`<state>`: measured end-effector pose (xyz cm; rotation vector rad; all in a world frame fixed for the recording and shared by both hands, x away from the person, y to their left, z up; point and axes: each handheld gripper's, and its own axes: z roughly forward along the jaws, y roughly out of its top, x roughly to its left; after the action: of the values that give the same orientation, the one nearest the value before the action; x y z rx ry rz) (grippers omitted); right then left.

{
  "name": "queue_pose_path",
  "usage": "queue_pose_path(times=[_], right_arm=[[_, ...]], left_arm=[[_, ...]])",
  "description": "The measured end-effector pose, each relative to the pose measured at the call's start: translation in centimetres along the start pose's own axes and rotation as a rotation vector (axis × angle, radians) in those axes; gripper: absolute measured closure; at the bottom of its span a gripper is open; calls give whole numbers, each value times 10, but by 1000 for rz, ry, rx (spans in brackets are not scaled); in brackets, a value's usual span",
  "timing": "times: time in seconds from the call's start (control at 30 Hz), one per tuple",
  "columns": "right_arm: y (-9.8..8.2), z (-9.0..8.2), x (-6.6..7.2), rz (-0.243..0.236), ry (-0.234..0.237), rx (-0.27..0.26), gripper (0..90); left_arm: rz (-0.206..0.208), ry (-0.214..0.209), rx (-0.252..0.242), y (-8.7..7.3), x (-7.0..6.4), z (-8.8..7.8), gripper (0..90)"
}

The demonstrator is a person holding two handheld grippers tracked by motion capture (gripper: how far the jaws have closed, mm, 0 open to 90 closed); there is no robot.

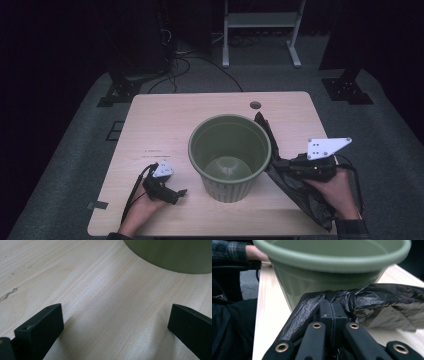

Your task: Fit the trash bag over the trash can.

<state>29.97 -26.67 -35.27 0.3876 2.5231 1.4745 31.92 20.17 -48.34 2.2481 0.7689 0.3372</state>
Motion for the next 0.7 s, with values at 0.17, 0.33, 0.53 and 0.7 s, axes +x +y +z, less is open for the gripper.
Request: queue_pose_path(times=[0.17,0.33,0.53,0.7], right_arm=[[15,-10,-1,-17,17,-38,896],[28,-13,-3,-38,29,-49,896],[44,-13,-5,-62,50,-70,896],[59,-9,-6,-83,78,-85,896]], left_arm=[[0,0,0,0,0,0,0],[0,0,0,0,0,0,0],[0,0,0,0,0,0,0],[-1,1,-1,0,0,0,0]])
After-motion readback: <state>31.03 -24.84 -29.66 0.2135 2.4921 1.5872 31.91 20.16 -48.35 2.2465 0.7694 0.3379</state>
